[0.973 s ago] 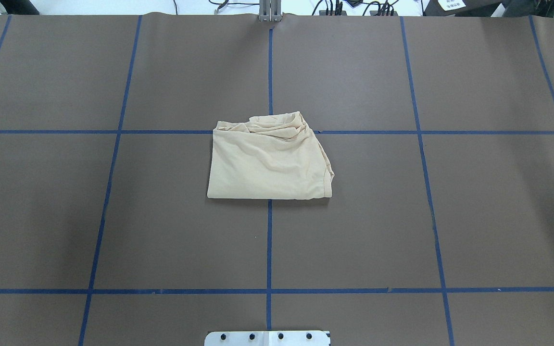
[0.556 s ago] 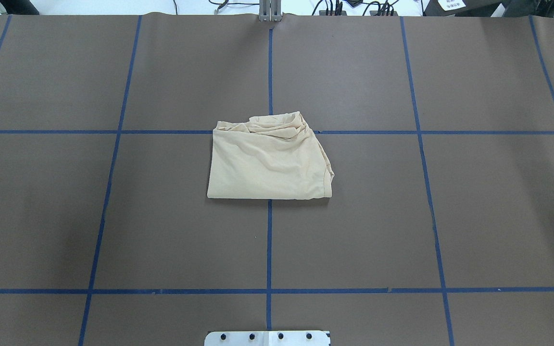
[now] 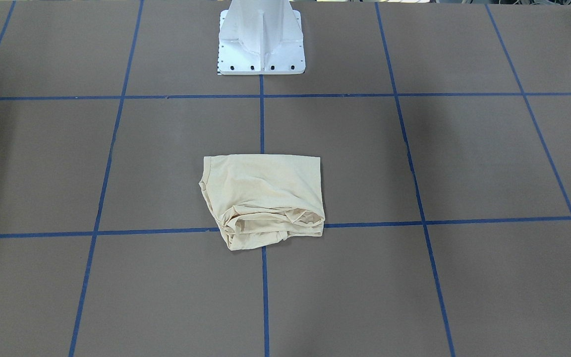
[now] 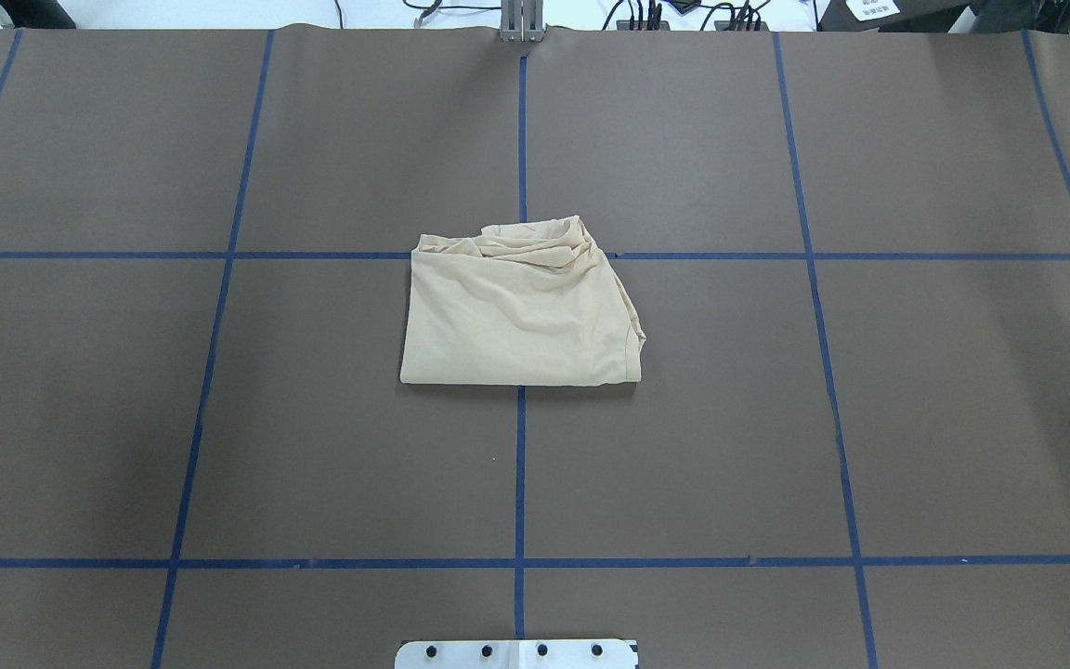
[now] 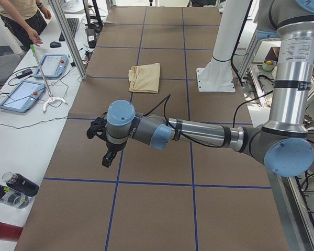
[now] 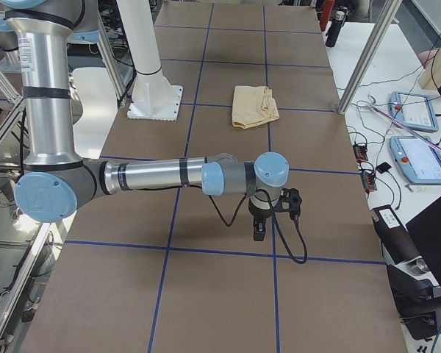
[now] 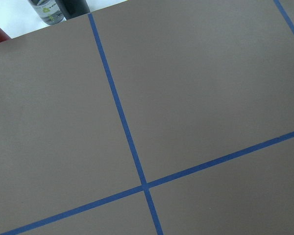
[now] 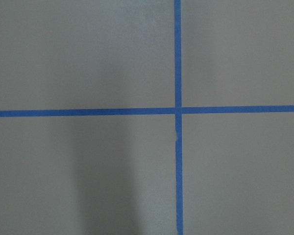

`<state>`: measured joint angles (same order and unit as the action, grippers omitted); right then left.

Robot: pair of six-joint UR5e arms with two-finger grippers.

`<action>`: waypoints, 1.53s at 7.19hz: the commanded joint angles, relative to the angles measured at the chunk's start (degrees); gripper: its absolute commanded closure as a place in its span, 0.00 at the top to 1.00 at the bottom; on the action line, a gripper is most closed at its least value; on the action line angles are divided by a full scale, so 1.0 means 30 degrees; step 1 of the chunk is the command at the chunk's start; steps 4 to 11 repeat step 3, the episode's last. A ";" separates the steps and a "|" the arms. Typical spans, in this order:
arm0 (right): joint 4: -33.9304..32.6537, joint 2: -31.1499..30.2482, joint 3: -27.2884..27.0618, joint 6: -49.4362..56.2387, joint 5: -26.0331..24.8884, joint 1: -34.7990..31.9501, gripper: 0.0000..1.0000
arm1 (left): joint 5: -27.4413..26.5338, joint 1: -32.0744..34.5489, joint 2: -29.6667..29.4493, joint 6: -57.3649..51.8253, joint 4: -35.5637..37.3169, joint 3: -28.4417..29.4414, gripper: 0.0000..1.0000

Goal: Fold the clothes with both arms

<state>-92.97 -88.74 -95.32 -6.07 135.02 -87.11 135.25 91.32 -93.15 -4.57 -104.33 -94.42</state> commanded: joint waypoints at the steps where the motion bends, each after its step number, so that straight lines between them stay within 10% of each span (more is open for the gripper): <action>1: 0.0052 -0.0126 0.0045 0.0003 -0.0006 0.0033 1.00 | -0.0023 0.0000 -0.0004 0.0028 0.0000 -0.0051 1.00; 11: 0.0052 -0.0155 -0.0013 0.0032 0.0022 0.0033 1.00 | 0.0006 0.0000 -0.0033 -0.0001 -0.0029 -0.0197 1.00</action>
